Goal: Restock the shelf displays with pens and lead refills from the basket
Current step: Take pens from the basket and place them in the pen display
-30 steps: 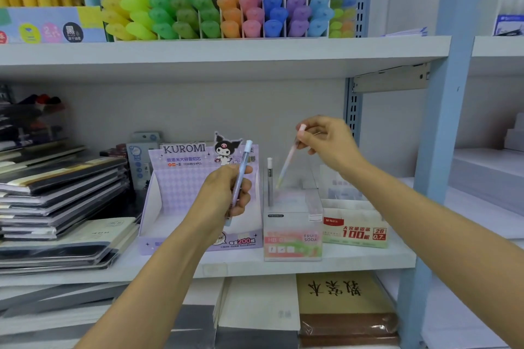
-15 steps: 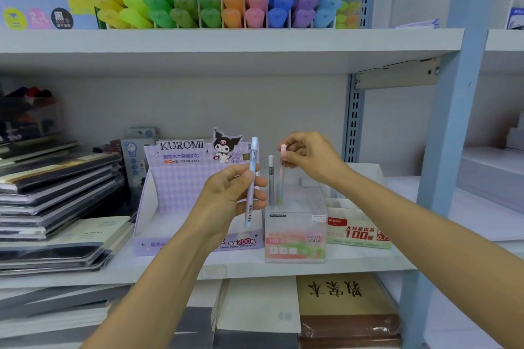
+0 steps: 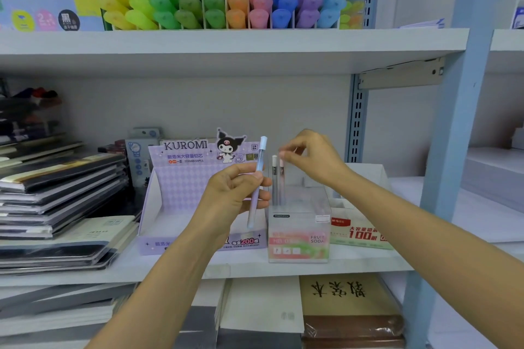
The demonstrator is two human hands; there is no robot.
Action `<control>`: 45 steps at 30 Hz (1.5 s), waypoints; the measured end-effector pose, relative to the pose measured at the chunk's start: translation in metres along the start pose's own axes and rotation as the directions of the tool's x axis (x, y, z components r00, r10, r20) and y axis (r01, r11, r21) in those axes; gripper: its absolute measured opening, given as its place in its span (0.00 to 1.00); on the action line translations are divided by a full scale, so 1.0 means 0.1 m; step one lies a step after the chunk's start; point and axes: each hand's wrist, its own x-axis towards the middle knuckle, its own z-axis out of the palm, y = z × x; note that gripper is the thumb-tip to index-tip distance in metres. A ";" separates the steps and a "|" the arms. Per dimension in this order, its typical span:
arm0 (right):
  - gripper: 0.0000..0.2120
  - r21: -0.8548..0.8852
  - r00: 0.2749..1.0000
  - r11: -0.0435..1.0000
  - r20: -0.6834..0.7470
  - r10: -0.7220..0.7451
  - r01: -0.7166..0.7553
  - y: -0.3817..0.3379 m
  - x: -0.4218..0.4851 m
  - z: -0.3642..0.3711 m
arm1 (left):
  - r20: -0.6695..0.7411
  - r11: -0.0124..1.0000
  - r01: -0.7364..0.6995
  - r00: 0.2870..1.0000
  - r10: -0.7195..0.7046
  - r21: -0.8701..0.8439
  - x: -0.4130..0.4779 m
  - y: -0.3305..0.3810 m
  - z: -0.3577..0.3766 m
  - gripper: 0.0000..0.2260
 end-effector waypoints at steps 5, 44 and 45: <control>0.09 0.686 0.981 0.702 0.149 0.126 -0.194 -0.23 -0.14 -0.13 | -0.069 0.998 -0.059 0.996 0.061 0.033 -0.03 0.05 0.09 0.07; 0.05 0.083 0.997 0.996 0.075 0.031 -0.037 0.23 -0.11 -0.14 | 0.299 0.326 -0.460 0.848 0.439 0.826 -0.31 -0.39 0.08 0.11; 0.07 0.094 0.998 0.995 0.063 0.030 -0.036 0.23 -0.09 -0.12 | 0.298 0.326 -0.461 0.846 0.442 0.825 -0.31 -0.39 0.08 0.11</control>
